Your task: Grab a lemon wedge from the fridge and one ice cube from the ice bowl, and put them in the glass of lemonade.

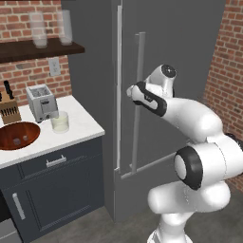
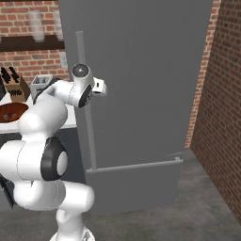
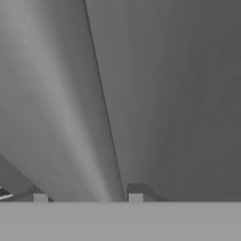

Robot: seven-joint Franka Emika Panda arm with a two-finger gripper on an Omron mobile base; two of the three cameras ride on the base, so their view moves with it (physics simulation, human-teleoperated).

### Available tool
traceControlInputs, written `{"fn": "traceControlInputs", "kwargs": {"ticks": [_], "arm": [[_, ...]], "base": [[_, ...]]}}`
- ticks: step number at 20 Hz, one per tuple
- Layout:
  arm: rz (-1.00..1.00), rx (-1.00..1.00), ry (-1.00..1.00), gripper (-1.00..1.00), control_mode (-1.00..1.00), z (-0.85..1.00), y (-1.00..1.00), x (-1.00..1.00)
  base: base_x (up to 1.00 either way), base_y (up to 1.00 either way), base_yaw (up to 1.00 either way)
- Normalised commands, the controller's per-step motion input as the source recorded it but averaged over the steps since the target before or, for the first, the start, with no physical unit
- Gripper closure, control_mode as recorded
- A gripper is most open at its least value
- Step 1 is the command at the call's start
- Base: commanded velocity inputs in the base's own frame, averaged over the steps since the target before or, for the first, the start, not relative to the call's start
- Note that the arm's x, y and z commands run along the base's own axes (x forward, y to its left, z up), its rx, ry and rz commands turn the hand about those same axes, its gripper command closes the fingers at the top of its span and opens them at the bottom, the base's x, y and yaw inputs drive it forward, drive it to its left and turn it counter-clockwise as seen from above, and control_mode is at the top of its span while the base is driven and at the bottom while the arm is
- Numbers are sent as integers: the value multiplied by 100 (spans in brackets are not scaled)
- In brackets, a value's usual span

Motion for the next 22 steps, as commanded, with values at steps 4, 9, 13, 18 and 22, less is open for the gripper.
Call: {"fn": "traceControlInputs", "kwargs": {"ticks": [4, 9, 13, 18, 22], "arm": [[-16, 16, -10, 100, -100, 0, -100, -66], [-17, 17, -12, 100, -100, 0, -100, -65], [-18, 18, -11, 100, -100, 1, -100, -63], [-16, 18, -1, 100, -100, 20, -100, -54], [-15, 14, 0, 100, -100, 37, -99, -44]], "base": [[0, 0, 0], [0, 0, 0], [0, 0, 0], [0, 0, 0], [0, 0, 0]]}}
